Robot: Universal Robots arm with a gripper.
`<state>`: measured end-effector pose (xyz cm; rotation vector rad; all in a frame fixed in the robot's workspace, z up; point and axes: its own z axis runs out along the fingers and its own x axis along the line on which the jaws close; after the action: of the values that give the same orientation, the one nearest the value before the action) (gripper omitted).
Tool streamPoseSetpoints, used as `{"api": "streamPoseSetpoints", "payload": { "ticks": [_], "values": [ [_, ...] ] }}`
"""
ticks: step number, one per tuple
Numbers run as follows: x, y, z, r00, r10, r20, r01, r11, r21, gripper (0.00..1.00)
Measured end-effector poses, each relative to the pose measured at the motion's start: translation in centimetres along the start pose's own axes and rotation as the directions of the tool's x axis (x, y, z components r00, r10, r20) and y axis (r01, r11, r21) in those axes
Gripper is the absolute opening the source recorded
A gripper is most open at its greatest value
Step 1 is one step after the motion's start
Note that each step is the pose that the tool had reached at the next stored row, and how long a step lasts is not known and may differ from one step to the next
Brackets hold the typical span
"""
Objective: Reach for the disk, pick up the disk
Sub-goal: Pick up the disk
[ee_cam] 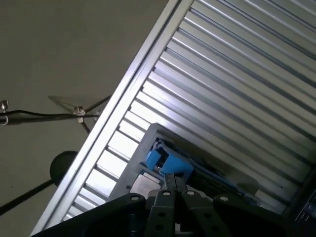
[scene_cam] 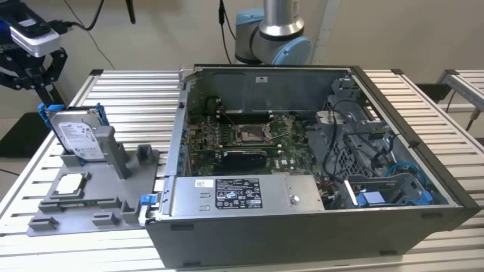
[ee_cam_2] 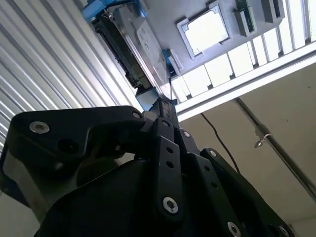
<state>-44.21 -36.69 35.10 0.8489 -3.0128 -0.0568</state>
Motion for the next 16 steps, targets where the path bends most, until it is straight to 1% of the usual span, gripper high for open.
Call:
{"api": "streamPoseSetpoints", "payload": {
  "ticks": [2, 5, 7, 9, 11, 13, 16],
  "values": [
    [0.00, 0.01, 0.00, 0.9995, -0.032, -0.0013, 0.032, 0.9995, 0.0001, 0.00],
    [0.00, 0.01, -0.02, 0.9969, -0.078, -0.0031, 0.078, 0.9969, 0.0000, 0.00],
    [0.00, 0.00, -0.03, 0.9940, -0.109, -0.0043, 0.109, 0.9940, 0.0000, 0.00],
    [0.00, 0.00, -0.05, 0.9899, -0.142, -0.0056, 0.142, 0.9899, -0.0002, 0.00],
    [0.00, 0.01, -0.05, 0.9844, -0.176, -0.0068, 0.176, 0.9845, -0.0003, 0.00],
    [0.00, 0.01, -0.06, 0.9775, -0.211, -0.0081, 0.211, 0.9775, -0.0005, 0.00],
    [0.00, 0.01, -0.06, 0.9643, -0.265, -0.0102, 0.265, 0.9643, -0.0011, 0.00]
  ]
}}
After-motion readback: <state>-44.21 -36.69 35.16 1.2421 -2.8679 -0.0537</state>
